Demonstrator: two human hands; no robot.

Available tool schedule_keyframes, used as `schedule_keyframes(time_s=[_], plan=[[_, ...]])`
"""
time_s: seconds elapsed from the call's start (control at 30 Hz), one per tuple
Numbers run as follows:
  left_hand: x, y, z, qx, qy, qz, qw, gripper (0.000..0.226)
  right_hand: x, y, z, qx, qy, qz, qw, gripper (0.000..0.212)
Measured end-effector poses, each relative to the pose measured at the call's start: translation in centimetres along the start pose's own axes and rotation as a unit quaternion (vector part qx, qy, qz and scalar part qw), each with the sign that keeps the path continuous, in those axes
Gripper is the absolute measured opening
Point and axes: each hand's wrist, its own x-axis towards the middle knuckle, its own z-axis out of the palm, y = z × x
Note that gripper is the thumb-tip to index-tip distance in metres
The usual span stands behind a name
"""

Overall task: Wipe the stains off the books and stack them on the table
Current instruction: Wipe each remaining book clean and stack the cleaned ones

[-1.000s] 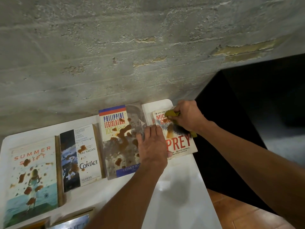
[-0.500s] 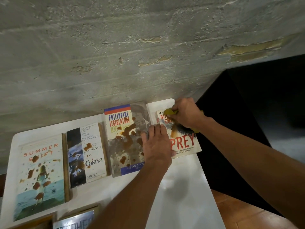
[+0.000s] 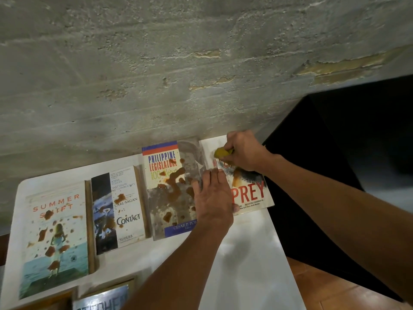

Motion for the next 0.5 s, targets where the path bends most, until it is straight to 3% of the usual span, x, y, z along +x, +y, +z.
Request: schedule_keyframes(time_s=[0.2,0.3,0.43,0.5], plan=[[0.1,-0.1,0.1,-0.012,0.004,0.0,1.0,0.088,0.0,0.5,-0.4,0.018,0.013,-0.007,1.0,0.026],[0.2,0.0,0.0,-0.011,0.004,0.004,1.0,0.089,-0.4,0.6,-0.5,0.037,-0.027,-0.04,0.998,0.022],[0.1,-0.1,0.1,-0.011,0.007,-0.001,1.0,0.087,-0.6,0.5,-0.3,0.052,0.02,-0.011,0.998,0.026],[0.1,0.0,0.1,-0.012,0.011,0.0,1.0,0.087,-1.3,0.5,0.1,0.061,-0.002,-0.038,0.997,0.024]])
